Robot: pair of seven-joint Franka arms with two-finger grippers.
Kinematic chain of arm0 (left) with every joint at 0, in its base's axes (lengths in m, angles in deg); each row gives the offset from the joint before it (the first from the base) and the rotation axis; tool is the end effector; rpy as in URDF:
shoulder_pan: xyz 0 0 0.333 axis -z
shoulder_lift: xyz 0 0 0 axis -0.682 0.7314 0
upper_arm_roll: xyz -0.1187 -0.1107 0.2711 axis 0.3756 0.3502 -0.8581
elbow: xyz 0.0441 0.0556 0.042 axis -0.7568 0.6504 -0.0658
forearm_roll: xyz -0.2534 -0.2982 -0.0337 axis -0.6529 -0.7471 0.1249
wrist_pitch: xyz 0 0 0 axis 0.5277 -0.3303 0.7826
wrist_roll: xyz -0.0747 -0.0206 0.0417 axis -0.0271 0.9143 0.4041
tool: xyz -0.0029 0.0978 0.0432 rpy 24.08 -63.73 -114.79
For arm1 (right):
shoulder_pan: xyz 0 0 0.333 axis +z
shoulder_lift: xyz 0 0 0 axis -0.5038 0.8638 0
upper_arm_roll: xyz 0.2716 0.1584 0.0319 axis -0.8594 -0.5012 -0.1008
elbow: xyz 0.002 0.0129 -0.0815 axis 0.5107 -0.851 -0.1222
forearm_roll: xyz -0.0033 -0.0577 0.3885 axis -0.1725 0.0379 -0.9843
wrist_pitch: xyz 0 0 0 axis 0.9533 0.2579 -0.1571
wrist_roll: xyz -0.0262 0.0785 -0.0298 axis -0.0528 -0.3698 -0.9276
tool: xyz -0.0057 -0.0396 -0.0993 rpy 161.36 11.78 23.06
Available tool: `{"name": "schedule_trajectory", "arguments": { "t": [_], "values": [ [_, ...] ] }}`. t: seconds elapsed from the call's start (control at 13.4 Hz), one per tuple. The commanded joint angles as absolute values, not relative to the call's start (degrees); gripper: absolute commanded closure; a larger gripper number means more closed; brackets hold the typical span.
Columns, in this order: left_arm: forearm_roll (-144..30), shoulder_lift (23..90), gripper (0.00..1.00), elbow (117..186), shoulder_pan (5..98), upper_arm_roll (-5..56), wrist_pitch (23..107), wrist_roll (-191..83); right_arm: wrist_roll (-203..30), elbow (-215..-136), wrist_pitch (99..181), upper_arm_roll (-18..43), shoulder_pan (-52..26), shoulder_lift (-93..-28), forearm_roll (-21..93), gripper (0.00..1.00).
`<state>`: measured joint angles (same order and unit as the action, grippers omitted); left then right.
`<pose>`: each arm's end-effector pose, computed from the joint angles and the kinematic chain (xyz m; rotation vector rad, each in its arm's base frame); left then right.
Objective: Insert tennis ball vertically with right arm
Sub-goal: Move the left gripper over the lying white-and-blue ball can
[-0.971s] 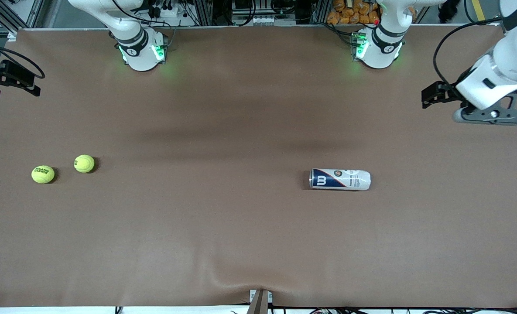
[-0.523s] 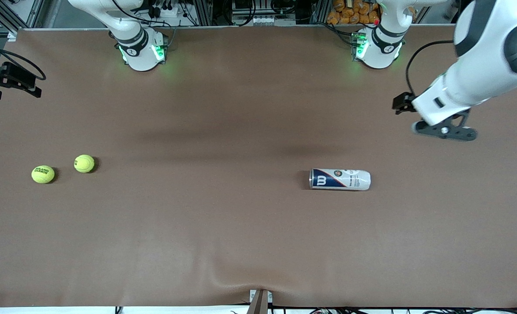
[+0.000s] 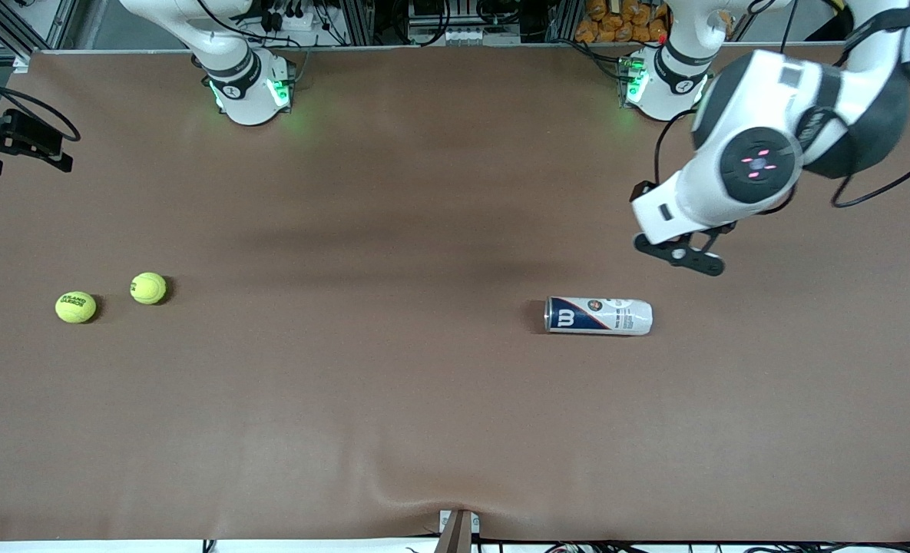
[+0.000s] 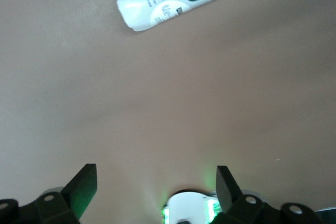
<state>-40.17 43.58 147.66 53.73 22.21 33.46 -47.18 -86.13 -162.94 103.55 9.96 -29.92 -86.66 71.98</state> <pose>0.5341 -0.2265 0.4529 -2.8453 0.6854 0.5337 0.5196 -0.0210 0.6622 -3.1076 -0.0551 0.1306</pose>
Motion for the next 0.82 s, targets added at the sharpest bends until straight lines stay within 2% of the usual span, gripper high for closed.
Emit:
{"name": "schedule_trajectory", "arguments": {
  "t": [0.0, 0.3, 0.75],
  "values": [
    [-35.19, 45.66, 0.00, 147.73, 57.92, 22.22, 32.76, -44.29, -86.58, -162.22, 102.89, 9.78, -30.51, -86.41, 70.98, 0.00],
    [-28.33, 48.12, 0.00, 149.05, 60.84, 22.30, 33.98, -36.48, -86.58, -162.22, 102.97, 9.78, -30.69, -86.41, 70.98, 0.00],
    [-19.55, 48.48, 0.00, 155.99, 59.96, 22.39, 47.67, -21.98, -86.58, -162.22, 102.97, 9.78, -30.69, -86.41, 70.89, 0.00]
  ]
}}
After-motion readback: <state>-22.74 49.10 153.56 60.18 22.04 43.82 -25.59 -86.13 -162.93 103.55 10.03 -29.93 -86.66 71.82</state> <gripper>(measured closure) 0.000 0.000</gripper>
